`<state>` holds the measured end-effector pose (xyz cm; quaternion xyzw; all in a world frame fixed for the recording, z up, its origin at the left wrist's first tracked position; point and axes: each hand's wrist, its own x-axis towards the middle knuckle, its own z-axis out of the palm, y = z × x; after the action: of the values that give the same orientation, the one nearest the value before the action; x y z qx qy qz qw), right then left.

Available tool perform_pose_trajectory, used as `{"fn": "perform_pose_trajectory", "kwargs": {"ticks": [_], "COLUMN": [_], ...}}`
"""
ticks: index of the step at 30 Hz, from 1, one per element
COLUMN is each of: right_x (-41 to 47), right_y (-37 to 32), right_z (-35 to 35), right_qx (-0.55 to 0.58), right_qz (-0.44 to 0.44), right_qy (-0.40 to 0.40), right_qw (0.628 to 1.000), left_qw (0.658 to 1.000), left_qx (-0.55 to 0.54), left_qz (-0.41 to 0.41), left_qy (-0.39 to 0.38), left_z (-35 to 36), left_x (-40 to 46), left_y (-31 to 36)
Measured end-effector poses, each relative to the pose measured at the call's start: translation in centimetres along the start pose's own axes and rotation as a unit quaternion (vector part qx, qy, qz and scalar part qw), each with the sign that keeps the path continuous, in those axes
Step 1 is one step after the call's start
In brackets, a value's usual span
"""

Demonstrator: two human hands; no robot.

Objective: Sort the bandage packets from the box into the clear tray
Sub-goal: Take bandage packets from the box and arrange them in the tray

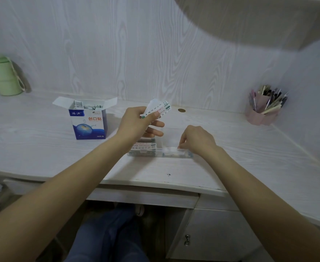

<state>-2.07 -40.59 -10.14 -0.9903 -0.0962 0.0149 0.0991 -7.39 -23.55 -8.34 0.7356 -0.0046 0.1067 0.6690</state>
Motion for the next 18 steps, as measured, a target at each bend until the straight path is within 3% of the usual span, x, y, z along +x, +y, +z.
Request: {"fn": "perform_pose_trajectory", "kwargs": {"ticks": [11,13,15,18], "right_x": [0.1,-0.2,-0.6,-1.9], "right_y": [-0.3,-0.5,-1.0,-3.0], "right_z": [-0.6,-0.9,-1.5,-2.7], "right_qx": [0.008,0.02,0.13,0.391], "right_qz": [0.007,-0.007,-0.045,-0.094], "right_qy": [-0.04,-0.018,0.035,0.021], "right_qw": [0.999,1.0,0.99,0.915], "left_qw": [1.0,1.0,1.0,0.999], "left_qx": [0.003,0.003,-0.006,-0.015], "left_qz": [-0.016,-0.019,-0.023,-0.036], "left_qy": [-0.004,-0.007,-0.011,-0.027], "left_z": [-1.6,-1.9,-2.3,-3.1], "left_x": [-0.3,-0.4,-0.6,-0.7], "left_y": [0.1,0.2,0.2,0.2]}}
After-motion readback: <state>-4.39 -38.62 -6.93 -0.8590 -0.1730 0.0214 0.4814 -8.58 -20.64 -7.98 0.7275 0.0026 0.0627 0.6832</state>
